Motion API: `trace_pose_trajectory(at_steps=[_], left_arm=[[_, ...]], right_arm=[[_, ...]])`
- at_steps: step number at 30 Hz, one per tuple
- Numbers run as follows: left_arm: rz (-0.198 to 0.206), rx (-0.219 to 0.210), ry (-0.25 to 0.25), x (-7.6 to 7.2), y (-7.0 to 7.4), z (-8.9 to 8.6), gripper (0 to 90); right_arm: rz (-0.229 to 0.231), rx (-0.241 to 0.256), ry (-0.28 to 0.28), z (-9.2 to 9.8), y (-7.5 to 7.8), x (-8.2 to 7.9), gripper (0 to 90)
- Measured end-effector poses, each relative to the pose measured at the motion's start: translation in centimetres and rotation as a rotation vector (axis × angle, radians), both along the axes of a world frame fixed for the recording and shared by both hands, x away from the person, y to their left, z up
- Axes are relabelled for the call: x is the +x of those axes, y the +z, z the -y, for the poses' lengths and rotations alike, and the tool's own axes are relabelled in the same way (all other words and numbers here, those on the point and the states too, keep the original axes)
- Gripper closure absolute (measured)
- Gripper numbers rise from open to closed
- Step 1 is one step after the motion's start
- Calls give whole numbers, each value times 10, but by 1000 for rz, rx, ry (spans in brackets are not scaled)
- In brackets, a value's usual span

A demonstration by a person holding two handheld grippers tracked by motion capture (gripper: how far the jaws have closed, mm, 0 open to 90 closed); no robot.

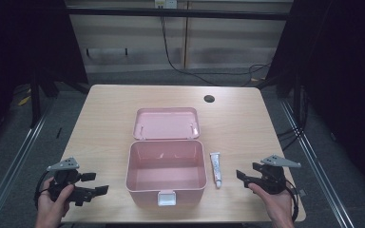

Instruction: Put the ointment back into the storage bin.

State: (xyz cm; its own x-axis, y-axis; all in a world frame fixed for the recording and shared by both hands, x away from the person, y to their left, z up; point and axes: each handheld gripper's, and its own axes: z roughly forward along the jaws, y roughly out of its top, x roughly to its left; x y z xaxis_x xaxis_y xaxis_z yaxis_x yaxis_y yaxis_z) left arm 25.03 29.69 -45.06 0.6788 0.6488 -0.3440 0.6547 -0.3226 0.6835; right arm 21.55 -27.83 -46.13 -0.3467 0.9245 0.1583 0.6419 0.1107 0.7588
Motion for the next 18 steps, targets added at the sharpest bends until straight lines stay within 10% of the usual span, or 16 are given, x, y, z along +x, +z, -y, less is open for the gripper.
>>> trace_pose_trajectory(at_steps=[18], left_arm=[[-6, 12, -2, 0, -1, 1, 165]], right_arm=[[-121, 47, 63, -9, 14, 9, 452]])
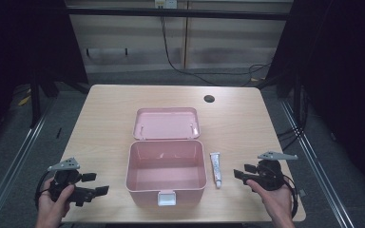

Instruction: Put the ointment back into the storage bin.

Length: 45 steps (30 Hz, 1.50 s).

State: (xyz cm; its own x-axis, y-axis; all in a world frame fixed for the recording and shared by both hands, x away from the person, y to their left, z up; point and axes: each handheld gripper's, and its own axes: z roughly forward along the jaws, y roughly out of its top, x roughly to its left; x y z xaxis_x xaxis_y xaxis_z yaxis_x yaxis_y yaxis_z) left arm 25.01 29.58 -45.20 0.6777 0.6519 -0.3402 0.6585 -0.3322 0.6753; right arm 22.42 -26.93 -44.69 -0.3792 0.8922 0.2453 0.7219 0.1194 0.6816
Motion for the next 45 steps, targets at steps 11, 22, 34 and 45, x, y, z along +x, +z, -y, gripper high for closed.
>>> trace_pose_trajectory(at_steps=[11, 22, 34, 45], left_arm=[[-1, 5, 4, 0, 0, 0, 165], [-1, -1, 10, 0, 0, -1, 165], [1, 3, 9, 0, 0, -1, 165], [3, 8, 7, 0, 0, 0, 164]], right_arm=[[-58, 6, 67, -15, 18, 17, 508], [-183, 32, 110, -24, 22, 34, 570], [-328, -15, 115, -37, 17, 50, 468], [-416, -1, 107, -44, 8, 68, 554]])
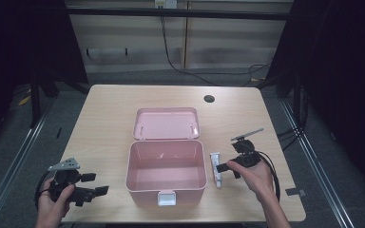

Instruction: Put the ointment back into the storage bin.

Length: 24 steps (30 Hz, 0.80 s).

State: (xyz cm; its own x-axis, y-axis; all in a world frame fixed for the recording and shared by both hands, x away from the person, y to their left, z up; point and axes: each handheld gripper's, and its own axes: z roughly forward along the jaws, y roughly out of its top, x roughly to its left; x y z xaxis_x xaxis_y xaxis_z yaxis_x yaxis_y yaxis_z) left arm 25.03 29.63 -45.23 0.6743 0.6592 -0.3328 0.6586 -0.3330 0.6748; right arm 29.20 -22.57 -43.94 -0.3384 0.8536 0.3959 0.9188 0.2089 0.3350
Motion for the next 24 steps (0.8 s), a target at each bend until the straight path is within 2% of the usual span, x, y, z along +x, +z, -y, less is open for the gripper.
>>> trace_pose_trajectory(at_steps=[1, 6, 8, 10, 11, 13, 14, 16, 24], left_arm=[[0, -1, 0, 0, 0, 0, 165], [-3, -2, -3, 0, 0, 0, 165], [-6, -4, -6, 1, 0, 0, 166], [-7, -6, -5, 1, 0, 0, 165], [-3, -4, -4, 1, 0, 0, 165], [-5, -5, -4, 0, 0, 0, 165], [-5, -5, -4, 0, 0, 0, 166], [-7, -4, -7, 1, 0, 0, 166], [-9, -6, -6, 1, -1, 0, 165]], right_arm=[[-17, -34, 10, -3, -1, 2, 561], [-20, -65, 15, -7, -3, 8, 587], [-55, -51, 13, -10, -5, 13, 617], [-60, -55, 12, -10, -5, 15, 618], [-79, -68, 10, -13, -5, 18, 624], [-97, -61, 6, -14, -7, 21, 628], [-97, -61, 6, -14, -7, 21, 628], [-113, -92, -2, -17, -10, 23, 631], [-131, -116, -16, -18, -15, 27, 616]])
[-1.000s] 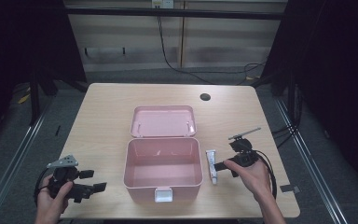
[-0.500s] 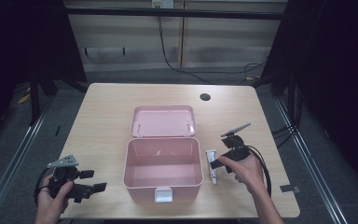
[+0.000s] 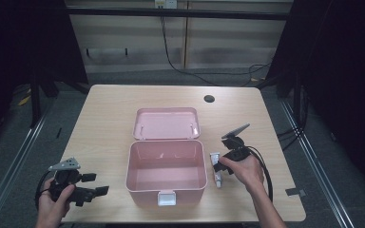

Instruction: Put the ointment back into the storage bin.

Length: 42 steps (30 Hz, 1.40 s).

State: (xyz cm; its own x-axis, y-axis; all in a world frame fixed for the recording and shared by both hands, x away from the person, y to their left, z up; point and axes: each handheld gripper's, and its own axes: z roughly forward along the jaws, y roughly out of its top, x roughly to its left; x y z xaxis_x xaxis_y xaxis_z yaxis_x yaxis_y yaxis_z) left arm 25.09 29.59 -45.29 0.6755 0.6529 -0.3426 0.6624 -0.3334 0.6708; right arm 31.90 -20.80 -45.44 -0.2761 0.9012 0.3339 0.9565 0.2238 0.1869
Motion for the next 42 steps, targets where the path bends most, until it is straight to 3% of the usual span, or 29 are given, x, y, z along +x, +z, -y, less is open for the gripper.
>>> trace_pose_trajectory(at_steps=[9, 17, 24, 28, 42], left_arm=[[-2, -1, 2, 0, 0, 0, 166], [-2, -2, 0, 0, 0, 0, 166], [-3, 0, 2, 0, 0, 0, 166], [-5, 0, -1, 0, 0, 0, 166], [-4, 0, 1, 0, 0, 0, 166]], right_arm=[[-28, -35, 0, -7, -8, 5, 608], [-52, -87, 6, -13, -14, 8, 666], [-49, -106, 14, -15, -14, 8, 668], [-37, -145, 39, -20, -14, 7, 672], [-31, -173, 72, -22, -11, 8, 710]])
